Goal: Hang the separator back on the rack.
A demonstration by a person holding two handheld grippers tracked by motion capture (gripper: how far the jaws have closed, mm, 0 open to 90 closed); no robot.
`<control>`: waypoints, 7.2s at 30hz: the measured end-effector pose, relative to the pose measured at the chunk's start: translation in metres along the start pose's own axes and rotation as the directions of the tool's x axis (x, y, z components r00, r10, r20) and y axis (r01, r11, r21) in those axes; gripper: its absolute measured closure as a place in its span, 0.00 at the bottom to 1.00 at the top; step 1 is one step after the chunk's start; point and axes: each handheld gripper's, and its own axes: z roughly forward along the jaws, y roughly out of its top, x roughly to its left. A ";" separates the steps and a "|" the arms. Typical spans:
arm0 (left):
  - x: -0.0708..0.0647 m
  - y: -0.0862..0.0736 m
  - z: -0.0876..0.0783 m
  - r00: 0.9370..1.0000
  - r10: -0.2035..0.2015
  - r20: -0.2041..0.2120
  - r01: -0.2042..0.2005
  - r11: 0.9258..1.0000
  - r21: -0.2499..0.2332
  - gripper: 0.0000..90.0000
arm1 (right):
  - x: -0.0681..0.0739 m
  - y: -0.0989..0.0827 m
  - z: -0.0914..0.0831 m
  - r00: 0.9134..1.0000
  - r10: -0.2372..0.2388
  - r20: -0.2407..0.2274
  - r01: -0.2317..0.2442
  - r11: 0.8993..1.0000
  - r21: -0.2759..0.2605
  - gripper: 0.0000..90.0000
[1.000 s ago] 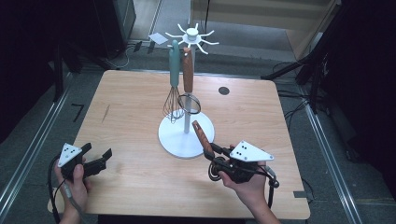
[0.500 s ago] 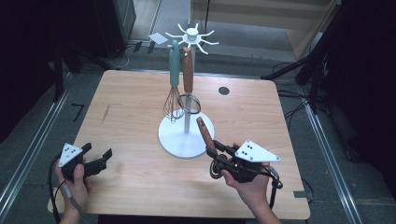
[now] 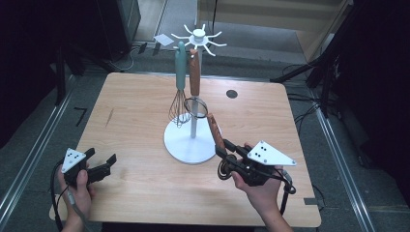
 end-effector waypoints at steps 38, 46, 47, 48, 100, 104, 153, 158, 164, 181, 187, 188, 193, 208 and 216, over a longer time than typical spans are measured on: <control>-0.001 -0.001 -0.001 1.000 0.004 0.003 -0.004 1.000 -0.011 0.16 | -0.005 0.048 0.003 0.999 -0.028 0.024 0.030 0.996 -0.089 0.78; -0.002 -0.001 -0.001 1.000 0.005 0.003 -0.005 1.000 -0.014 0.16 | -0.005 0.057 0.005 0.999 -0.037 0.022 0.040 0.993 -0.110 0.78; -0.002 -0.001 -0.001 1.000 0.004 0.003 -0.004 1.000 -0.014 0.16 | -0.005 0.059 0.005 0.999 -0.038 0.021 0.040 0.993 -0.111 0.78; -0.002 -0.001 -0.001 1.000 0.004 0.004 -0.004 1.000 -0.015 0.16 | -0.005 0.060 0.005 0.999 -0.037 0.021 0.039 0.993 -0.112 0.78; -0.002 -0.002 -0.002 1.000 -0.001 0.012 0.001 1.000 -0.016 0.16 | -0.012 0.109 0.016 0.996 -0.033 0.084 0.050 0.977 -0.210 0.78; -0.001 -0.002 -0.002 1.000 -0.003 0.012 0.003 1.000 -0.018 0.16 | -0.012 0.111 0.020 0.996 -0.033 0.088 0.051 0.977 -0.207 0.78; -0.001 -0.003 -0.002 1.000 -0.015 0.011 0.016 0.999 -0.035 0.15 | -0.025 0.070 0.018 0.995 0.039 0.089 -0.026 0.989 -0.143 0.25; 0.001 -0.003 -0.004 0.999 -0.025 0.021 0.026 0.999 -0.043 0.14 | -0.026 0.059 0.014 0.994 0.046 0.096 -0.032 0.989 -0.145 0.20; 0.001 -0.003 -0.004 0.999 -0.035 0.024 0.036 0.998 -0.047 0.12 | -0.026 0.042 0.012 0.989 0.041 0.140 -0.022 0.991 -0.134 0.20; 0.002 -0.005 -0.007 0.999 -0.037 0.033 0.039 0.997 -0.066 0.10 | -0.035 -0.008 0.005 0.976 0.081 0.200 -0.064 0.994 -0.091 0.22; 0.003 -0.005 -0.008 0.999 -0.045 0.028 0.047 0.996 -0.074 0.10 | -0.040 -0.024 0.001 0.970 0.089 0.228 -0.074 0.995 -0.074 0.21; 0.003 -0.005 -0.008 0.999 -0.043 0.028 0.045 0.996 -0.075 0.10 | -0.041 -0.027 0.000 0.969 0.089 0.232 -0.073 0.994 -0.077 0.21; 0.002 -0.005 -0.008 0.999 -0.039 0.026 0.041 0.996 -0.081 0.09 | -0.048 -0.038 -0.007 0.964 0.112 0.240 -0.097 0.992 -0.077 0.21; 0.001 -0.005 -0.008 0.999 -0.027 0.032 0.030 0.997 -0.078 0.07 | -0.066 -0.069 -0.030 0.938 0.134 0.321 -0.125 0.991 -0.048 0.21; 0.002 -0.005 -0.008 0.999 -0.027 0.031 0.030 0.996 -0.080 0.07 | -0.073 -0.088 -0.039 0.924 0.129 0.360 -0.134 0.991 -0.011 0.21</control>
